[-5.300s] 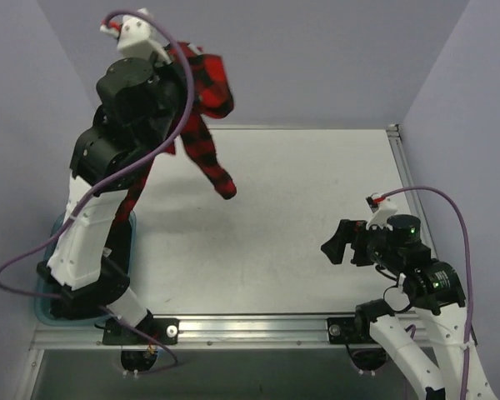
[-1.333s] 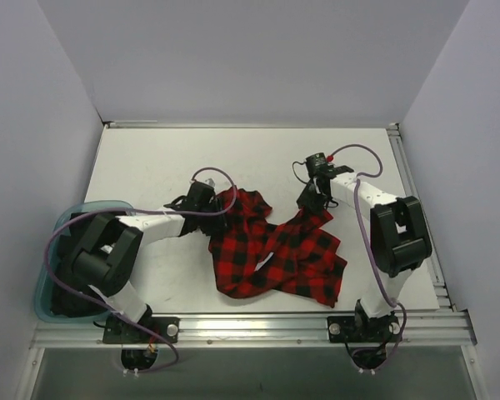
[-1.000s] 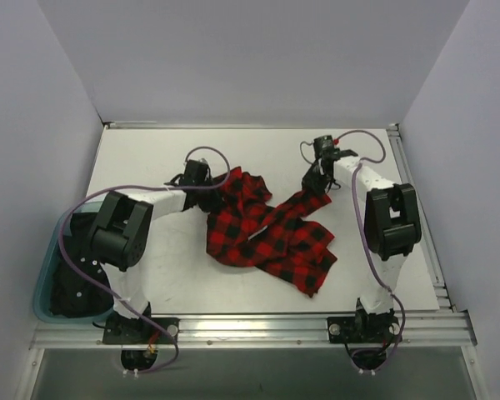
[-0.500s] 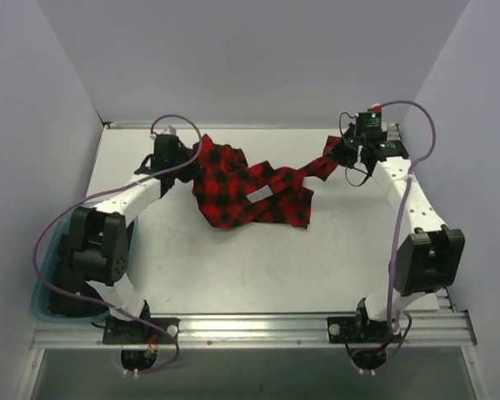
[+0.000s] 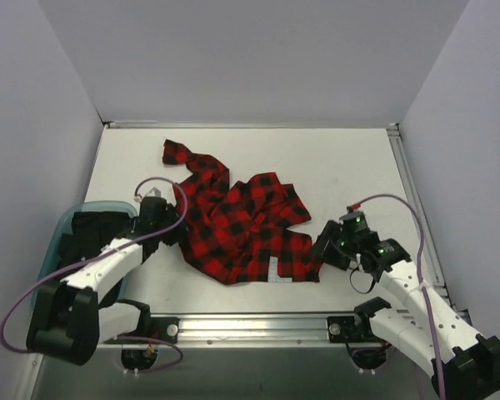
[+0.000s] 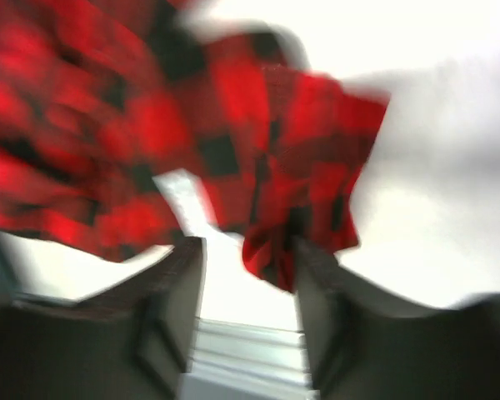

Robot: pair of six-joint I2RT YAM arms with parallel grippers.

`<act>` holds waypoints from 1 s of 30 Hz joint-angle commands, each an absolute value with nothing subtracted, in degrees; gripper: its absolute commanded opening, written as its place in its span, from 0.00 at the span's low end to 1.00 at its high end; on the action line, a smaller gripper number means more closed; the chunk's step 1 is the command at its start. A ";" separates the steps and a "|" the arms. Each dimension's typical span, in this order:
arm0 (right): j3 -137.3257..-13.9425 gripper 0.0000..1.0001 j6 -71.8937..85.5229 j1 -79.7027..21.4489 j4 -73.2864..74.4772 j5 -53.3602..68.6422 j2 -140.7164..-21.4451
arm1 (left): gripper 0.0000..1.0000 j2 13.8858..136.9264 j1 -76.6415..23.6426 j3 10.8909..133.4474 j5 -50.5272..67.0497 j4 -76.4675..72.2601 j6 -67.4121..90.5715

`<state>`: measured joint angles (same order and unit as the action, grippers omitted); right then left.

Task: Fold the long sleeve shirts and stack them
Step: Flatten the shirt out

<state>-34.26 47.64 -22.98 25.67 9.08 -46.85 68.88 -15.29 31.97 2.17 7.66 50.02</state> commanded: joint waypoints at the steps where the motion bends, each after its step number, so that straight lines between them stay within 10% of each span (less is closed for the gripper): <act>1: -31.55 0.54 46.60 -24.60 28.65 10.11 -47.29 | 0.51 62.86 -15.47 31.11 0.79 11.85 49.14; 3: -34.09 0.67 44.40 -24.52 31.53 8.71 -47.72 | 0.74 58.03 -15.56 31.55 0.53 16.33 47.04; 9: -49.73 0.72 34.81 -24.61 36.64 1.34 -54.83 | 0.92 49.13 -15.64 34.54 1.05 27.06 42.02; 30: -70.58 0.64 32.69 -23.56 15.82 5.89 -104.41 | 0.68 61.17 -18.46 26.02 4.58 18.64 47.36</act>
<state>-68.60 30.70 -24.05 17.39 8.10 -102.63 59.72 -18.28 27.40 6.50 22.76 45.45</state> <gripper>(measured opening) 0.640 0.698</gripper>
